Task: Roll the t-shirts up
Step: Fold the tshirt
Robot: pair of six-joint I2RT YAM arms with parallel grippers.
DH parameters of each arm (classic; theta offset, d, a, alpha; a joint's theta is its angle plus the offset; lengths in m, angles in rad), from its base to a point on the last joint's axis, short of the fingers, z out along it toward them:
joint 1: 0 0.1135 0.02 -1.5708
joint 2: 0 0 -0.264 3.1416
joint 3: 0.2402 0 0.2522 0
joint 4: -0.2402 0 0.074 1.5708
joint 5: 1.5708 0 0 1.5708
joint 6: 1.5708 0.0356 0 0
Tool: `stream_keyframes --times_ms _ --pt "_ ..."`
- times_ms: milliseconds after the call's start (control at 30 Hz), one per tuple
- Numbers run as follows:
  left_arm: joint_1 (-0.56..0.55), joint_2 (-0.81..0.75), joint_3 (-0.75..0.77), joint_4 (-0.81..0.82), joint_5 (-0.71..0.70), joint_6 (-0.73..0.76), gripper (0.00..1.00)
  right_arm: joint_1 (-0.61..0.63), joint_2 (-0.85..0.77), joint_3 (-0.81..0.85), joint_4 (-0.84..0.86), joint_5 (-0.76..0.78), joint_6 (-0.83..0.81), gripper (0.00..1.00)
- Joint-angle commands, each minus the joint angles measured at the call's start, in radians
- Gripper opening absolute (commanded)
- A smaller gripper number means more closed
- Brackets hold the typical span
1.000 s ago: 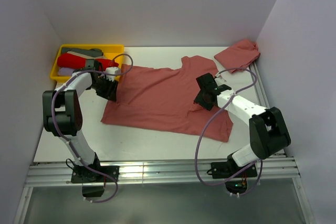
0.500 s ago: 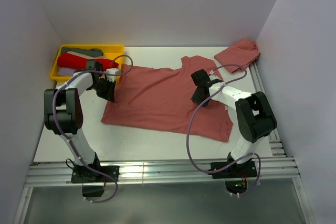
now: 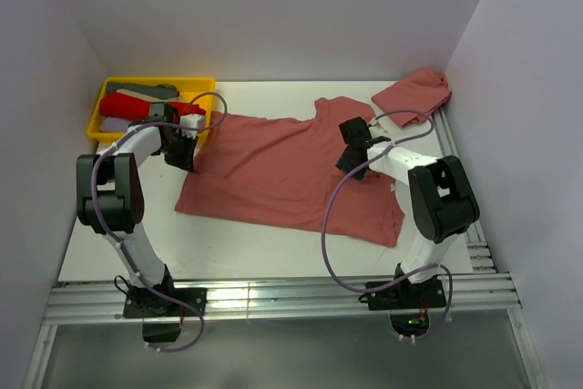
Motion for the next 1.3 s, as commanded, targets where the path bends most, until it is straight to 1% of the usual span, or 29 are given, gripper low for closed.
stream_keyframes --times_ms 0,33,100,133,167,233,267,333,367,400,467,533,567,600,733,800,900,1000,1067,1167,1267 --pt "-0.003 -0.044 -0.006 0.046 -0.048 -0.027 0.0 -0.013 -0.017 -0.012 0.05 0.006 -0.021 0.45" --pt "-0.004 -0.042 -0.008 0.053 -0.069 -0.03 0.0 -0.016 -0.023 -0.012 0.05 0.006 -0.02 0.46" --pt "-0.003 -0.038 -0.012 0.053 -0.074 -0.036 0.07 -0.021 -0.035 0.0 0.042 0.006 -0.026 0.48" --pt "-0.003 -0.036 -0.012 0.053 -0.074 -0.033 0.08 -0.021 -0.042 0.0 0.038 0.006 -0.026 0.48" --pt "-0.003 -0.036 -0.015 0.053 -0.074 -0.036 0.14 -0.019 -0.049 0.009 0.03 0.012 -0.027 0.49" --pt "-0.004 -0.041 -0.02 0.055 -0.066 -0.036 0.21 -0.021 -0.086 0.019 0.003 0.021 -0.034 0.52" --pt "-0.003 -0.042 -0.02 0.058 -0.065 -0.04 0.28 -0.019 -0.101 0.028 -0.007 0.034 -0.035 0.53" --pt "-0.004 -0.056 -0.018 0.059 -0.06 -0.04 0.35 -0.021 -0.144 0.04 -0.051 0.047 -0.037 0.57" --pt "-0.003 -0.065 -0.014 0.058 -0.052 -0.038 0.42 -0.024 -0.157 0.054 -0.07 0.061 -0.037 0.58" --pt "-0.003 -0.07 -0.009 0.056 -0.049 -0.04 0.44 -0.025 -0.184 0.059 -0.109 0.066 -0.037 0.59" --pt "-0.004 -0.082 0.011 0.053 -0.042 -0.041 0.49 -0.031 -0.218 0.05 -0.136 0.07 -0.026 0.6" --pt "0.002 -0.099 0.031 0.047 -0.02 -0.041 0.51 -0.036 -0.29 0.017 -0.143 0.06 -0.006 0.61" --pt "0.008 -0.102 0.04 0.043 -0.017 -0.041 0.51 -0.041 -0.317 -0.024 -0.139 0.052 -0.001 0.61" --pt "0.011 -0.093 0.055 0.023 -0.01 -0.038 0.51 -0.051 -0.368 -0.044 -0.134 0.04 0.003 0.61" --pt "0.014 -0.065 0.126 -0.028 0.021 -0.027 0.49 -0.071 -0.476 -0.138 -0.146 0.04 0.032 0.61" --pt "0.014 -0.061 0.133 -0.051 0.032 -0.02 0.47 -0.077 -0.528 -0.19 -0.171 0.034 0.042 0.61" --pt "0.022 -0.1 0.091 -0.059 0.058 -0.001 0.49 -0.094 -0.59 -0.257 -0.215 0.037 0.065 0.61" --pt "0.023 -0.152 0.032 -0.06 0.072 0.025 0.53 -0.131 -0.664 -0.328 -0.226 0.003 0.072 0.62" --pt "0.028 -0.182 0.005 -0.071 0.083 0.046 0.58 -0.182 -0.706 -0.381 -0.219 -0.026 0.072 0.63" --pt "0.031 -0.205 -0.009 -0.088 0.096 0.066 0.6 -0.257 -0.769 -0.421 -0.209 -0.072 0.058 0.65" --pt "0.034 -0.234 -0.026 -0.112 0.093 0.086 0.61 -0.312 -0.775 -0.418 -0.228 -0.098 0.039 0.66"
